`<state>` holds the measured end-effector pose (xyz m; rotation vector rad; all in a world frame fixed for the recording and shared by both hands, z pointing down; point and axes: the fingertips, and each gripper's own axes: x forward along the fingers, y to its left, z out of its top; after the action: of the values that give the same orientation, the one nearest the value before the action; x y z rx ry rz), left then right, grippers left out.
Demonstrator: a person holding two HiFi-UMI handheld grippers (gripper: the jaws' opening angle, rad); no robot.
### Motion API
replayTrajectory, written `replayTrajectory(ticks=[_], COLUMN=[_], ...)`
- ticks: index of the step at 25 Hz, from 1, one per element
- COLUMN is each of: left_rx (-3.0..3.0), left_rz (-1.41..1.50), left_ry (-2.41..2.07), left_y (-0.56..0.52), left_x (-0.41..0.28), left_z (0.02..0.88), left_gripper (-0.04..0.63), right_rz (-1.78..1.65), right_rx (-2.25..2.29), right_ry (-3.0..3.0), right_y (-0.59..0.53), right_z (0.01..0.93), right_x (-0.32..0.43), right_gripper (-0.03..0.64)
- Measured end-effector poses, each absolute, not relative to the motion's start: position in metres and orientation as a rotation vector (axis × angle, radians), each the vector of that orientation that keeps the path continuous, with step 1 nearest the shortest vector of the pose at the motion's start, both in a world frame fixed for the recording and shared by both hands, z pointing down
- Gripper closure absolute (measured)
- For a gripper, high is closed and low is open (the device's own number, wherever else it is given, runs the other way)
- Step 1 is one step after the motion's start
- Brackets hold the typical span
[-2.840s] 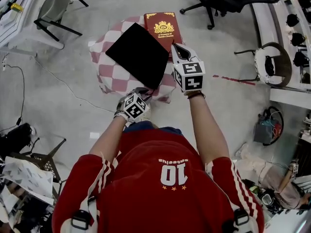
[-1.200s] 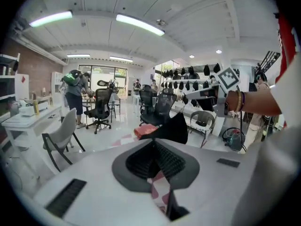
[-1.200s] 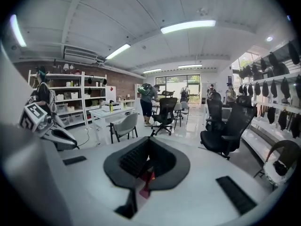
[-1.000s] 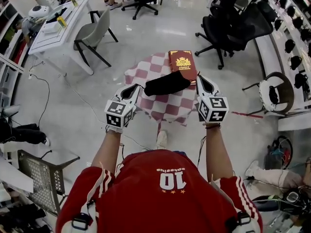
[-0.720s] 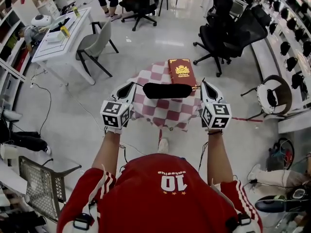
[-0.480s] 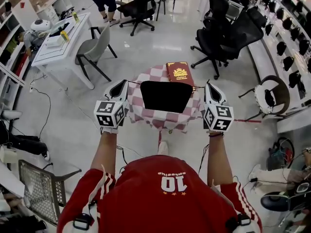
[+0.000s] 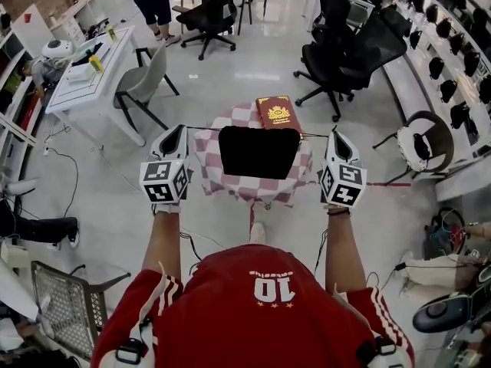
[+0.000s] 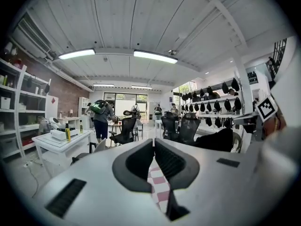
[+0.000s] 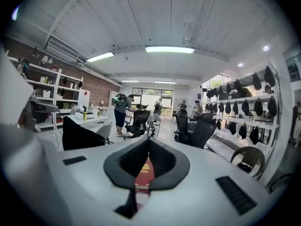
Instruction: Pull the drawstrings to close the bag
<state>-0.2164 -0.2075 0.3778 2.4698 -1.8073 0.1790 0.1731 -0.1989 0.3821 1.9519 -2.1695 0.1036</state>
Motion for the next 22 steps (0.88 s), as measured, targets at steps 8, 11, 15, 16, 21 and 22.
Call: replayTrajectory(ticks=[8,11,15,16,21,22], left_rx=[2.429,2.428,2.438,2.437,2.408,2.403], left_rz=[0.198,0.206,0.223,0.217,0.179,0.176], left_ry=[-1.852,-1.867,-1.88,-1.884,-1.891,-1.886], left_y=[-0.211,-0.213,-0.214,-0.215,-0.215,-0.214], left_x=[-0.231,-0.235,-0.239,-0.241,-0.246,-0.246], left_z=[0.378,0.377,0.375,0.374,0.376,0.377], left_gripper=[0.575,0.575,0.575,0.575,0.575,0.575], right_rz=[0.104,0.106,0.126,0.135,0.181,0.189], right_rx=[2.02,2.039,2.077,2.089,2.142,2.152], right_ry=[-2.099,-2.095,-2.089,-2.085,-2.054,-2.048], right_y=[-0.197,-0.198,-0.2,-0.2,-0.195,-0.194], right_z=[0.386,0.383,0.379,0.379,0.381,0.381], right_x=[0.189,0.195,0.21,0.213,0.23,0.233], right_gripper=[0.6,0.6,0.6,0.6,0.6,0.6])
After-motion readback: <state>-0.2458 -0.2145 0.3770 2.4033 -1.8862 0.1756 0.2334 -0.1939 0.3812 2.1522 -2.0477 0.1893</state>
